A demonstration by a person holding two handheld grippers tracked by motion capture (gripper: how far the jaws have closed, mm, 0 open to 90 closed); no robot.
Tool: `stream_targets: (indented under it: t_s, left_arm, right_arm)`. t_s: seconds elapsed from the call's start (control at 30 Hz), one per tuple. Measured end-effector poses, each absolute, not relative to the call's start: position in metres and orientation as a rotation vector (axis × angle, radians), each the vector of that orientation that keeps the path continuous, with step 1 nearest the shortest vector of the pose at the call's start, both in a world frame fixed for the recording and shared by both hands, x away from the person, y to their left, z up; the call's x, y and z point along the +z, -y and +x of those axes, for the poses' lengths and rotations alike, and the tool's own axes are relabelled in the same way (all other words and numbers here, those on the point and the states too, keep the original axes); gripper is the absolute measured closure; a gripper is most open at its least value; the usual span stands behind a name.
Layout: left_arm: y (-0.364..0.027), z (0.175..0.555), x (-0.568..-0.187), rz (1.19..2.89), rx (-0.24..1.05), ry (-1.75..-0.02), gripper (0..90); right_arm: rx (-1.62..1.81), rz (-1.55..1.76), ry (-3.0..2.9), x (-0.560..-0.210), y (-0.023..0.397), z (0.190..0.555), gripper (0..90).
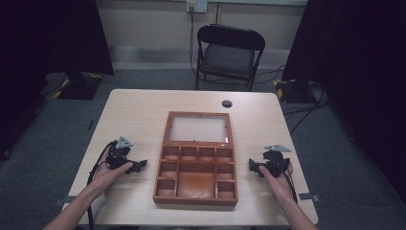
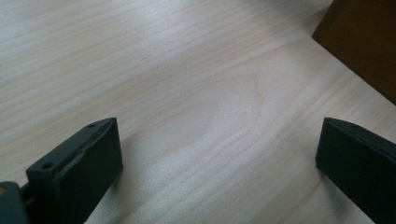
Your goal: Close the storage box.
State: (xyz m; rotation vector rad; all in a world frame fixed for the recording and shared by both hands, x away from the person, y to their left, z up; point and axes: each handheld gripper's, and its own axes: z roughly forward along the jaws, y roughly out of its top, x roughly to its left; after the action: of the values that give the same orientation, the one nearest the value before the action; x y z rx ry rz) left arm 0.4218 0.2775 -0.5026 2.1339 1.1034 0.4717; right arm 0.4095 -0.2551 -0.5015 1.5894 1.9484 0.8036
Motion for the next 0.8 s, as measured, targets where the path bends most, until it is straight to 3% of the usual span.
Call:
stream_targets:
  t_s: [0.13, 0.33, 0.4, 0.47, 0.8]
  left_arm:
    - [-0.276, 0.422, -0.502, 2.127, 0.46, -1.126, 0.4]
    - [-0.275, 0.422, -0.498, 2.133, 0.46, -1.136, 10.1]
    - [-0.275, 0.422, -0.496, 2.12, 0.463, -1.144, 17.0]
    - [-0.275, 0.423, -0.496, 2.119, 0.442, -1.143, 16.3]
    - [-0.271, 0.425, -0.485, 2.067, 0.406, -1.153, 19.8]
  right_arm:
    - [0.801, 1.594, -1.943, -0.501, 0.255, 0.409, 0.0]
    - [0.797, 1.59, -1.95, -0.501, 0.251, 0.409, 1.1]
    - [0.806, 1.577, -1.96, -0.499, 0.25, 0.409, 8.0]
    - [0.817, 1.577, -1.96, -0.497, 0.25, 0.409, 15.3]
    - [0.886, 1.565, -1.983, -0.487, 0.246, 0.411, 14.6]
